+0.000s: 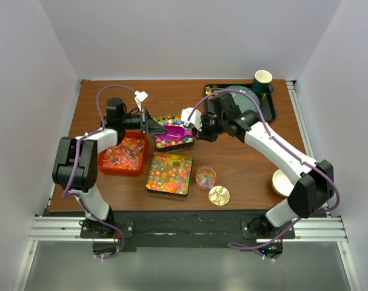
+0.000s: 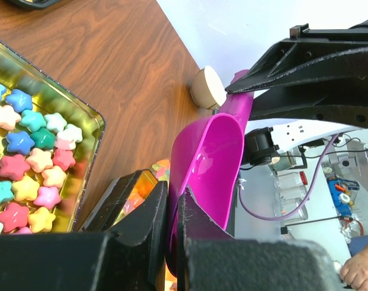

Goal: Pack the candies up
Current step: Scoop the fake candies from the storage box.

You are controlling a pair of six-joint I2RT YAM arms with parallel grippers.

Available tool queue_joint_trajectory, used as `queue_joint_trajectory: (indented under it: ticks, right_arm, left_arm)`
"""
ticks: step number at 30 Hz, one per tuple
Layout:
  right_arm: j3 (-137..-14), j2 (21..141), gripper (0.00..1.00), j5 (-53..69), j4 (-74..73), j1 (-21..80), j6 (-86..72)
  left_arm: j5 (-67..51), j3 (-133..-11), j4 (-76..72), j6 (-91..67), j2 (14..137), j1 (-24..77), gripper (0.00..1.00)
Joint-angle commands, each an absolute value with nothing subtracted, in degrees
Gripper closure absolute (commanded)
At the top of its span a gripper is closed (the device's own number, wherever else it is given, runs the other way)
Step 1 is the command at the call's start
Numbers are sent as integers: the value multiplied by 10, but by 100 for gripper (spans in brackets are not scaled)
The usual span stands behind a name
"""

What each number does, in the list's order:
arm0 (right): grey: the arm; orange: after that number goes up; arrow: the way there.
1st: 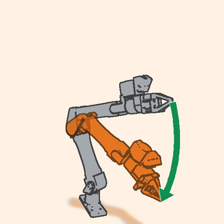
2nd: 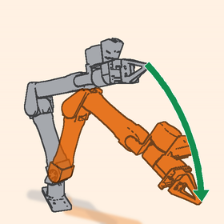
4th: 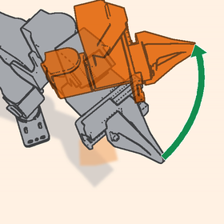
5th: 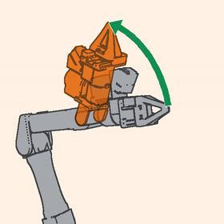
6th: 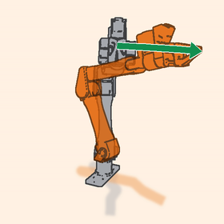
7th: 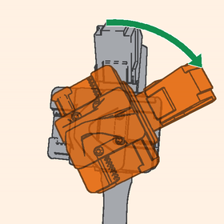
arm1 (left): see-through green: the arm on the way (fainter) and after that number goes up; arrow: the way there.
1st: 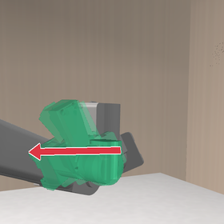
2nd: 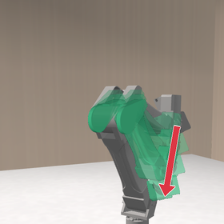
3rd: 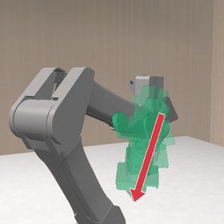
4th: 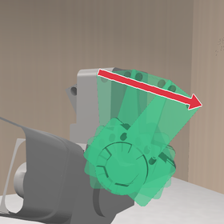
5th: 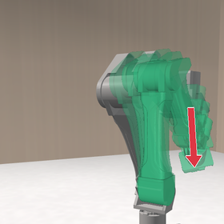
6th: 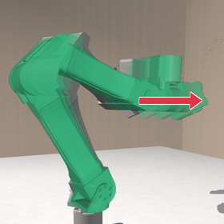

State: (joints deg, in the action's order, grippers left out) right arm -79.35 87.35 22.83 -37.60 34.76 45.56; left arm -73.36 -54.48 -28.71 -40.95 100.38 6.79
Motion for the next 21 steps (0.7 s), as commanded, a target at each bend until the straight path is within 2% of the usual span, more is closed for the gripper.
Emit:
queue_joint_trajectory:
  ticks: [1,3,4,11,12,13,15,16,17,20,21]
  right_arm:
    - [-794,879,83,252,-370,364,447]
    - [-804,889,66,259,-381,364,448]
    - [-809,894,63,259,-388,365,449]
    - [-842,925,62,258,-406,364,448]
    - [-846,929,66,259,-405,364,448]
    - [-851,931,81,263,-408,365,450]
    - [-865,937,88,260,-417,364,451]
    - [-868,937,94,260,-423,364,454]
    - [-875,936,97,259,-426,364,460]
    - [-888,923,100,256,-440,359,488]
    - [-894,922,100,247,-455,359,504]
  left_arm:
    - [-753,-562,-311,-431,971,76,100]
    - [-755,-563,-316,-430,973,76,100]
    - [-756,-563,-320,-429,974,76,100]
    - [-758,-568,-324,-429,983,76,100]
    - [-757,-569,-323,-429,984,76,100]
    - [-756,-568,-323,-429,986,76,100]
    - [-754,-569,-323,-430,989,76,100]
    - [-753,-569,-322,-429,989,76,100]
    - [-740,-570,-317,-421,989,74,95]
    - [-700,-595,-202,-328,978,60,63]
    - [-672,-602,-139,-303,966,54,60]
